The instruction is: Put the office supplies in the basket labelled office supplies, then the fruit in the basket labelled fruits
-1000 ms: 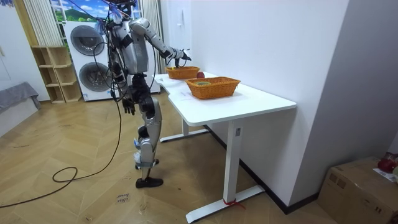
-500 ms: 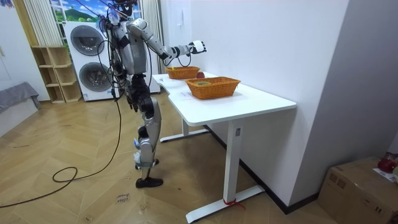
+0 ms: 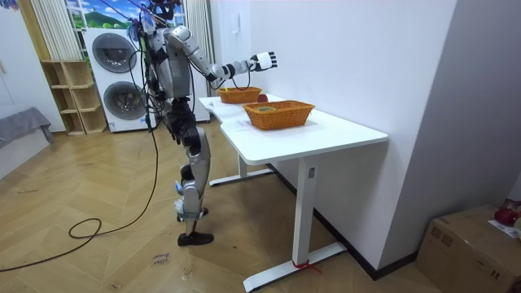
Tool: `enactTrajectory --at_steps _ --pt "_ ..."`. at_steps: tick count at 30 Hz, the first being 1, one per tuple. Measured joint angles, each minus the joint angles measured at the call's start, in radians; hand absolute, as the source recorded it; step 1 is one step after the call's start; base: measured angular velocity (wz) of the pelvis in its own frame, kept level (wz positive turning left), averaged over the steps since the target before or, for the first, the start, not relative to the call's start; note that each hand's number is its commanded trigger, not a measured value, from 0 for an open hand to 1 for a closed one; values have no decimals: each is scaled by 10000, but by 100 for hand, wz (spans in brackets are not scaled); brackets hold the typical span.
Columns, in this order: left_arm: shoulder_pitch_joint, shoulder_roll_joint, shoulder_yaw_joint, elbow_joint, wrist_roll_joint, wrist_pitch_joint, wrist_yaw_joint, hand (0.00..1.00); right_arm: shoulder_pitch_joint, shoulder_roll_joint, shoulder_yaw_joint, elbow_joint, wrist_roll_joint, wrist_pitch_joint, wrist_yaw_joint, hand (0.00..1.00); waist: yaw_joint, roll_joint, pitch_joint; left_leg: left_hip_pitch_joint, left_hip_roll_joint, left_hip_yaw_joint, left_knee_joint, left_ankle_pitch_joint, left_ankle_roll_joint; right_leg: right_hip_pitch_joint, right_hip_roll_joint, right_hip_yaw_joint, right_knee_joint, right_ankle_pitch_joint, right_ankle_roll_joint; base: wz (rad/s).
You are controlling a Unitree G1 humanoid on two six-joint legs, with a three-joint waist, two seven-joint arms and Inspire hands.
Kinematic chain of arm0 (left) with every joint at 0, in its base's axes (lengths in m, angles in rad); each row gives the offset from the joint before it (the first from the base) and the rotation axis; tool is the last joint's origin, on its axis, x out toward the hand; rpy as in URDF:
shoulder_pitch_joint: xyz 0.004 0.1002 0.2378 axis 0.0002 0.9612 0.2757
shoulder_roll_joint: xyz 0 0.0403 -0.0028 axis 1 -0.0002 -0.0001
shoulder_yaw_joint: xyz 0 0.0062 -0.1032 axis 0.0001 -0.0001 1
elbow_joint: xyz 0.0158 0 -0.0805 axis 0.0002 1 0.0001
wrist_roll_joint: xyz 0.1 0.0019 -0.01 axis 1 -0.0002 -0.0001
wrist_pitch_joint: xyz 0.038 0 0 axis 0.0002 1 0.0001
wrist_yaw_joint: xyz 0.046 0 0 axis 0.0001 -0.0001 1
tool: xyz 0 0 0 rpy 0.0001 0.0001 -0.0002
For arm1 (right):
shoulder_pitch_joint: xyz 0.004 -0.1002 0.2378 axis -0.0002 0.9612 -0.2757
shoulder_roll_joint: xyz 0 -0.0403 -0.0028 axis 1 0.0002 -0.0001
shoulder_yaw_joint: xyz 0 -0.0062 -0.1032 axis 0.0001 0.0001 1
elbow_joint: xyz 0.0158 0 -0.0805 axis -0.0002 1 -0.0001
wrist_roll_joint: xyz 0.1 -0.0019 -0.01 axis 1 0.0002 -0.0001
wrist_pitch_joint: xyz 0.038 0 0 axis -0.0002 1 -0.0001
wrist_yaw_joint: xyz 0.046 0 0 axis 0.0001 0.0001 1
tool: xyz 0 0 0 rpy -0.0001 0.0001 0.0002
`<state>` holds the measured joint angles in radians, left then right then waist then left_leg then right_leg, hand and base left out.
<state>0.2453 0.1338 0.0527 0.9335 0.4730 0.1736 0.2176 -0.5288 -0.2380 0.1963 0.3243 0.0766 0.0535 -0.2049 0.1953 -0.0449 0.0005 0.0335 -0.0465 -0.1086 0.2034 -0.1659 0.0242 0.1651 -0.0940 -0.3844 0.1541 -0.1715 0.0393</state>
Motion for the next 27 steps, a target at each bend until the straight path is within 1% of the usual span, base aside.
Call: enactTrajectory --at_steps 3,5,13,16,21,27 --pt "-23 -10 -17 10 1 -5 -77 0 53 -35 -259 65 305 -1 -54 0 -67 -4 4 57 11 72 -31 -1 1 18 -4 20 9 0 0 -7" --pt "-75 -8 -17 10 1 -6 -83 0 53 -35 -350 132 571 -1 -144 0 -179 -23 25 77 15 120 -48 -1 2 17 -6 58 9 0 0 -5" --pt "-122 -7 -45 19 6 -18 -116 0 62 -35 -356 181 848 -1 -159 0 -290 -39 62 115 36 271 -130 -3 9 -73 5 254 10 1 -1 -7" --pt "-119 -9 -185 19 8 -19 -119 0 71 -36 -357 181 846 -1 -154 0 -324 -40 62 117 40 276 -147 -4 9 -94 7 261 0 1 -1 0" --pt "-116 -10 -199 19 10 -20 -127 0 131 -36 -357 180 843 -1 -109 0 -331 -40 61 125 48 277 -157 -3 9 -111 18 266 -23 0 0 0" --pt "92 -12 -197 -6 38 -66 -126 0 341 -42 -356 274 891 -1 113 0 -298 -83 48 121 48 277 -173 -3 9 -86 19 261 -32 0 0 1"
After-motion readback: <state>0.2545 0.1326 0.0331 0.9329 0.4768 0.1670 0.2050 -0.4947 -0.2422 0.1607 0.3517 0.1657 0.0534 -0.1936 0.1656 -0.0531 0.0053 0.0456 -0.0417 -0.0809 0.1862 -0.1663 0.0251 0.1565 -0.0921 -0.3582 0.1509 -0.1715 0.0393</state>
